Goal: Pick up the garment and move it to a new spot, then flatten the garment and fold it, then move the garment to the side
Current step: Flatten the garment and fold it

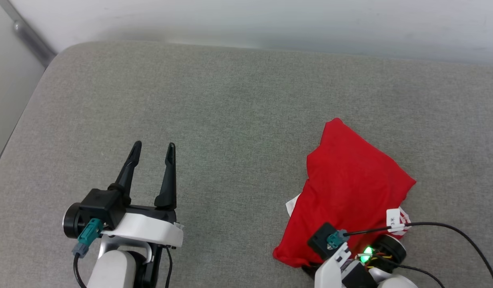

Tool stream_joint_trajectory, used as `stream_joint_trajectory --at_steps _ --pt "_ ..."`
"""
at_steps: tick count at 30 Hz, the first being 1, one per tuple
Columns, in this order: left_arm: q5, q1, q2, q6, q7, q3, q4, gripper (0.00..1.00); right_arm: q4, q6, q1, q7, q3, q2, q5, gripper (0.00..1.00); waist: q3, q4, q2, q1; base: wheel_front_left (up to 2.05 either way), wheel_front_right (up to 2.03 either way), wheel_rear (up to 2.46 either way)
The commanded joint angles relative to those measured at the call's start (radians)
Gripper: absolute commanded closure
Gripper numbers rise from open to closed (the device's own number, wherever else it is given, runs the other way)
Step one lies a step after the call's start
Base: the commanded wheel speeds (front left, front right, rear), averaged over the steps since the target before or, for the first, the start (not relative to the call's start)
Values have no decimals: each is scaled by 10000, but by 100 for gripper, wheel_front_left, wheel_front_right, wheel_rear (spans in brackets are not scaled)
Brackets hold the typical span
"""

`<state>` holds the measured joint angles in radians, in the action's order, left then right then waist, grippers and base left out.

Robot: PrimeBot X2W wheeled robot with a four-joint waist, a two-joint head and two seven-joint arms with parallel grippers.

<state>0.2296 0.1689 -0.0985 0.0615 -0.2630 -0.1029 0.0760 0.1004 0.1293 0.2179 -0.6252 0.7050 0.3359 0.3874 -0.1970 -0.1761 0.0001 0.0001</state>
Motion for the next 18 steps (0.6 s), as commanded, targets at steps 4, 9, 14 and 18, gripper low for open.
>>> stream_joint_trajectory --at_steps 4,9,14,18 --pt "-174 -131 18 68 -24 159 64 0 -361 14 630 1160 -92 -312 -232 100 253 258 -1 -1 0 0 0" --pt "-270 -195 0 123 -22 257 52 0 -704 12 1205 2430 -982 -893 -675 100 470 658 -1 -1 0 0 0" --pt "-328 -252 -28 171 -22 299 30 0 -726 12 1575 3108 -2589 -1383 -1217 100 508 1181 -1 -1 0 0 0" --pt "-324 -190 -53 209 -24 319 15 0 -530 12 1555 3287 -4128 -1576 -1560 100 418 1564 -1 -1 0 0 0"
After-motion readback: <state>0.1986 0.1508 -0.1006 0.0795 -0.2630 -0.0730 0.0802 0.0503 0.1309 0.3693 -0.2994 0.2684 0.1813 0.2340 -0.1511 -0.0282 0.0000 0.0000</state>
